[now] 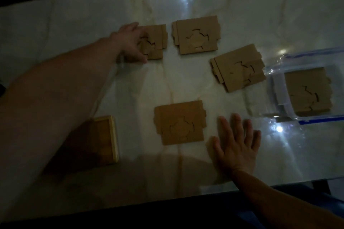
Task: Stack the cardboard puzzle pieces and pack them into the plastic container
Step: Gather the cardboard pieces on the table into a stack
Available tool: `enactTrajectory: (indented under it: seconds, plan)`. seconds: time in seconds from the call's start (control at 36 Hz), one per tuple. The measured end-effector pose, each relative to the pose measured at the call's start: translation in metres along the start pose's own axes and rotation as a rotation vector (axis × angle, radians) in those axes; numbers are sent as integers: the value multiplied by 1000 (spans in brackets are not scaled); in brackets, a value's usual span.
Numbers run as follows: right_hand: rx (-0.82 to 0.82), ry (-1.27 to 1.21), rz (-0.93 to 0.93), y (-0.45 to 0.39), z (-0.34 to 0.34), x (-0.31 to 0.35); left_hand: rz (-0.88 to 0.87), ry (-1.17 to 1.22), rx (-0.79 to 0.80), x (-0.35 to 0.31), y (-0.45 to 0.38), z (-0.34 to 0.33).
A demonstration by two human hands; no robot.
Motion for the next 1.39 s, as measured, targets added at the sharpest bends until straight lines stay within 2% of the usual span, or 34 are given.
enactTrajectory:
  seconds: [0.11, 0.33, 0.53, 0.69, 0.92, 1.19, 1.39]
  plan:
    - [7, -11, -3, 0, 2, 1, -50, -45, 74, 0, -10, 2]
    - [-3, -13, -1, 1, 6, 3, 3, -54, -3, 3, -1, -3]
    - [-9, -3, -6, 0, 1, 0, 62, 10, -76, -4, 29, -20]
    - [-7, -23, 2, 1, 3, 1, 83, 202, -186, -17, 73, -43]
    - [5, -27, 4, 1, 4, 0, 88, 284, -249, -51, 134, -96]
    - [25, -31, 5, 0, 6, 2, -63, 383, -239, -104, 183, -139]
    - [20, -60, 10, 1, 9, 3, -219, 292, -250, -139, 188, -152]
Point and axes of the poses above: each hand's wrist, its own y-axis away from the middle knuckle, its own z-axis out of the back of the hand, x = y × z, the point moved 3 cm from there along -y, towards the middle knuckle, and after that the axes turned 7 degrees about -z, right-handed, at the moved point
